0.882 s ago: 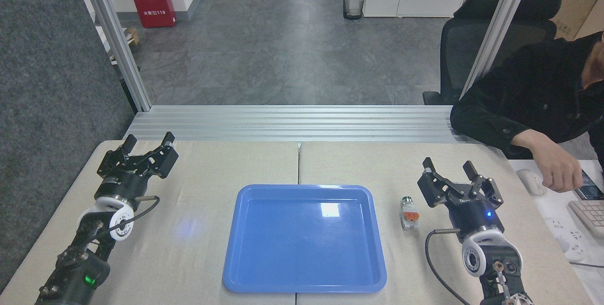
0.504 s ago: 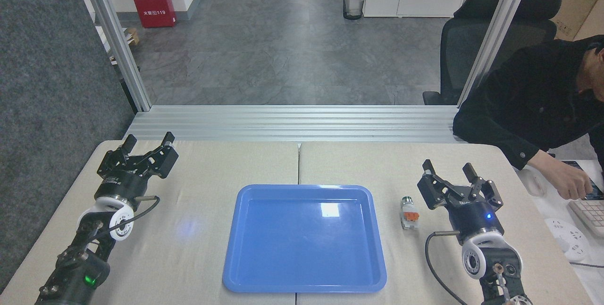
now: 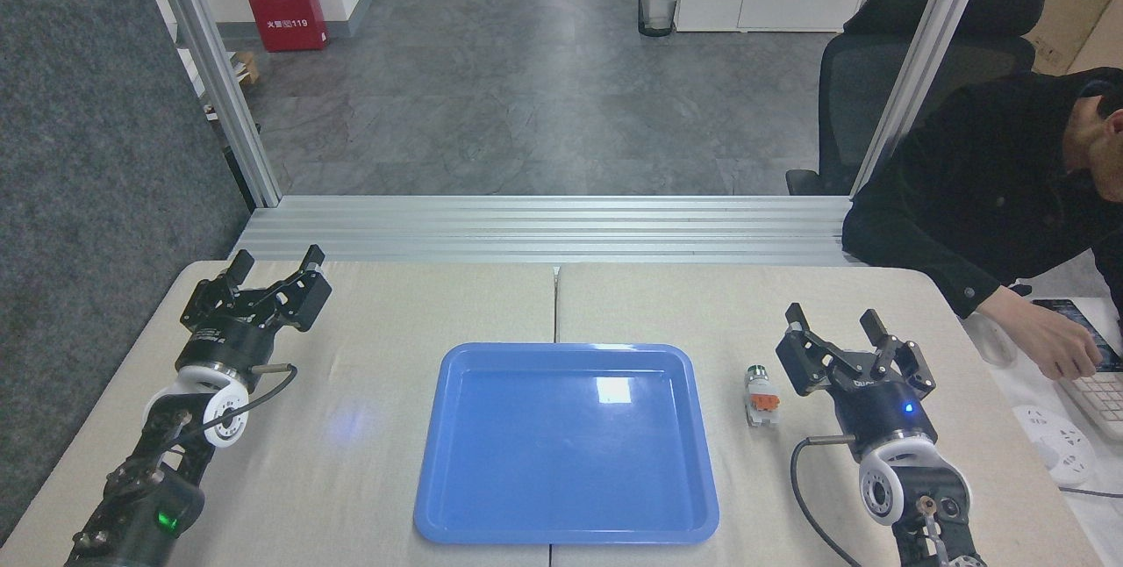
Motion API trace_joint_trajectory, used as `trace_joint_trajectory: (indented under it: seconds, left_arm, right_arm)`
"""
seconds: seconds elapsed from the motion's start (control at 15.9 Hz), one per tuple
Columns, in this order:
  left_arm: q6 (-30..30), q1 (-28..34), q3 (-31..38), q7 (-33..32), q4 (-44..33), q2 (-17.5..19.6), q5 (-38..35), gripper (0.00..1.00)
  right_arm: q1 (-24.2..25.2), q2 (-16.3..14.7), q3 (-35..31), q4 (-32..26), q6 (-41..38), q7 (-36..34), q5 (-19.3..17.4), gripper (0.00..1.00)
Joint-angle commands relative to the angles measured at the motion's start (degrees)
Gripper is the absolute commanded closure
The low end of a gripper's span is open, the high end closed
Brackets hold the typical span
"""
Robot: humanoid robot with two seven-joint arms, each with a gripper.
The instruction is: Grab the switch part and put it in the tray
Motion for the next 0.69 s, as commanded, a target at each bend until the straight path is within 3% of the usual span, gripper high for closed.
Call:
trace_joint_trajectory:
  seconds: [0.0,0.63]
  left_arm:
    - [0.03,0.0,0.0,-0.03,0.0,0.0,0.0,0.0]
    - [0.03,0.0,0.0,-0.03,0.0,0.0,0.0,0.0]
  right_arm:
    - [0.34,0.04,0.01,-0.04,0.06,0.04,0.02,0.0]
    - [-2.74,-1.27,0.62,0.4,-0.12,0.83,0.63,0.0]
